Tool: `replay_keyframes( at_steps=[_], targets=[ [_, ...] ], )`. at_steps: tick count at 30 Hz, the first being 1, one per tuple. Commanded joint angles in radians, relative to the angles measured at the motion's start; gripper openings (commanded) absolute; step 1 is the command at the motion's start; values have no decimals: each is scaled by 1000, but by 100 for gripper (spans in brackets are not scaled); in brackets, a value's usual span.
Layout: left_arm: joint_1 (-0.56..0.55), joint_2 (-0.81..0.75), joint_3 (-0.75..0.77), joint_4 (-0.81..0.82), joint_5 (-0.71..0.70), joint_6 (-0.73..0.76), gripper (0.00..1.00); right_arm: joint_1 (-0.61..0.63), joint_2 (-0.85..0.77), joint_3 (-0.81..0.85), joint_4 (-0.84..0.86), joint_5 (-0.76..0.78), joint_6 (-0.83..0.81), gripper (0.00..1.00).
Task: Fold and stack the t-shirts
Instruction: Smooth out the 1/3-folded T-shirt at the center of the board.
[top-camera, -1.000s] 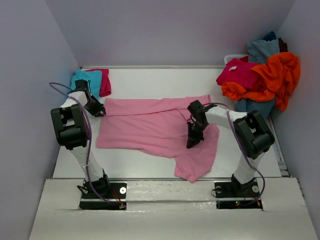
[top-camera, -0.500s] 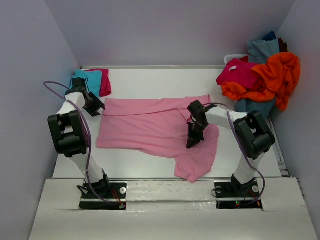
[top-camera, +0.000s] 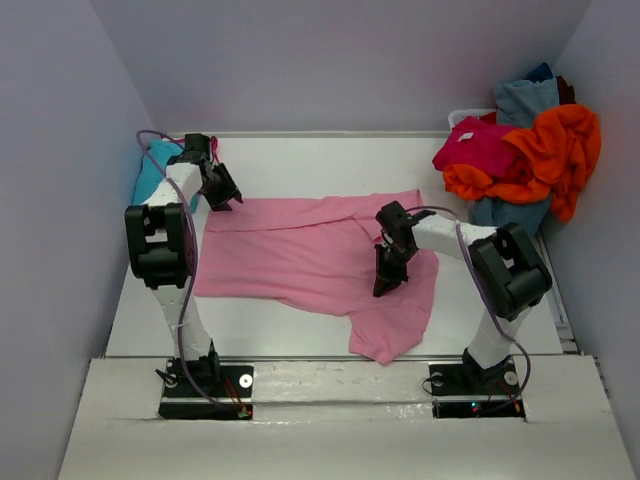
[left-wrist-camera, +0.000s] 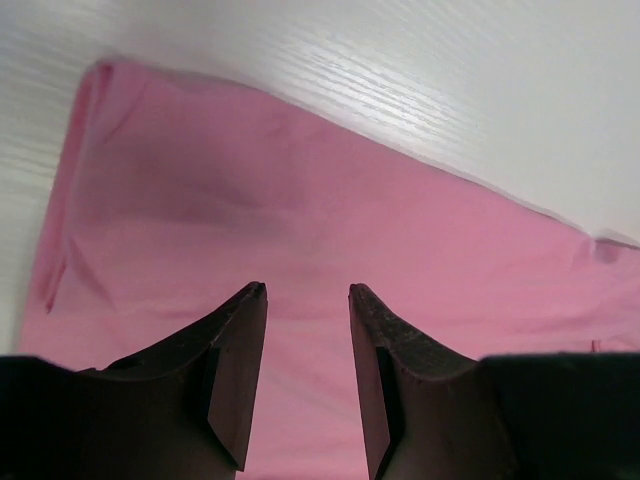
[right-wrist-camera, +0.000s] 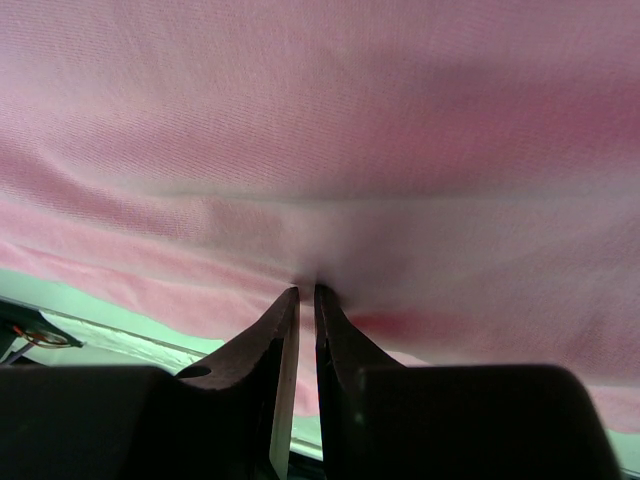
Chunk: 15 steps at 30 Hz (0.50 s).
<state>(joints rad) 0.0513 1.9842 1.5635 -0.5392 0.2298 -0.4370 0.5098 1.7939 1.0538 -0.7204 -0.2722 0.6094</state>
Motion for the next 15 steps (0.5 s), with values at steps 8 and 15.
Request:
replay_keyframes(
  at_steps=[8,15],
  targets=[
    [-45,180,125,-97,-56,26,50,7,56,-90,-33,183,-23,19],
    [-45,252,191,-117,-66,27,51,7,70,-98,-22,182,-19,19]
  ],
)
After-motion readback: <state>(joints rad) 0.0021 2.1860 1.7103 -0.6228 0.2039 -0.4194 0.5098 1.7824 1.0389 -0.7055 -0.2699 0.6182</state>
